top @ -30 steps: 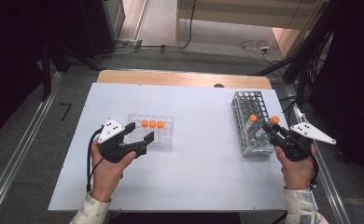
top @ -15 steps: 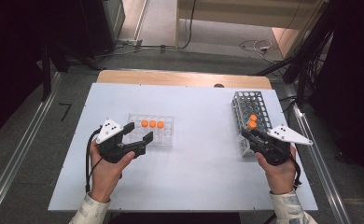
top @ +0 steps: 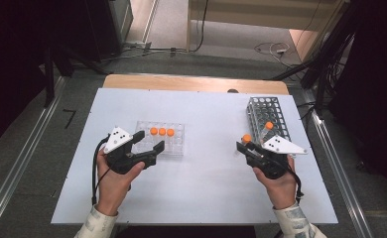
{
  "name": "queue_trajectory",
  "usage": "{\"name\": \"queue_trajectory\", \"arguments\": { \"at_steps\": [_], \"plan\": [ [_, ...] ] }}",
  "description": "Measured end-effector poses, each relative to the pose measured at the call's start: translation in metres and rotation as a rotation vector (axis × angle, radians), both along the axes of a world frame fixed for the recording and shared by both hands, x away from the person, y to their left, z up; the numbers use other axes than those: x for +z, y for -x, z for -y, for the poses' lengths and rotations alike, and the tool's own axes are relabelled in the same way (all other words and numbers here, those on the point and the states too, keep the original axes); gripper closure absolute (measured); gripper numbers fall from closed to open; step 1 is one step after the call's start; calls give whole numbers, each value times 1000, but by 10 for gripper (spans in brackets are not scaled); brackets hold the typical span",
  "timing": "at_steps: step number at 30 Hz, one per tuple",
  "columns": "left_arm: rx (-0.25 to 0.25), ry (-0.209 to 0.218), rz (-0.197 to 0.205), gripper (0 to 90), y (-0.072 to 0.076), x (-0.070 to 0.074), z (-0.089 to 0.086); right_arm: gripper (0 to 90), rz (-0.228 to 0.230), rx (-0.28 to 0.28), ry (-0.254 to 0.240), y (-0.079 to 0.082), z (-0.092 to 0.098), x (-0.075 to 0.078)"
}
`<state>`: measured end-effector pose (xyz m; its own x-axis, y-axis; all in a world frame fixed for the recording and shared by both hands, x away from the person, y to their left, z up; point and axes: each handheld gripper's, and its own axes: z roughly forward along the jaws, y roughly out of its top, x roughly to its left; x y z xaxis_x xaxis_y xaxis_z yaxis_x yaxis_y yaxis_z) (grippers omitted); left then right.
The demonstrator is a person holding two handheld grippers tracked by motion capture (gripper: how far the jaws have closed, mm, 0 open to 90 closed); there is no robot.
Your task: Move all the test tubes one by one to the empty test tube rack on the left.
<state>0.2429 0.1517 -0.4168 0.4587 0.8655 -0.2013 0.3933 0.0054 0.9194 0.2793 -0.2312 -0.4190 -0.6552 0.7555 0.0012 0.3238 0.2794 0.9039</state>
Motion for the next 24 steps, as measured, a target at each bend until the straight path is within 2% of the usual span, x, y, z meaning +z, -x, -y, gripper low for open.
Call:
{"name": "queue_trajectory", "arguments": {
  "at_steps": [15, 24],
  "plan": [
    [-15, -2, 3, 227, 2, 0, 6, 717, -20, 118, 27, 6, -49, -12],
    [-48, -7, 13, 226, 6, 2, 16, 717, -29, 175, 55, 8, -73, -20]
  ]
}}
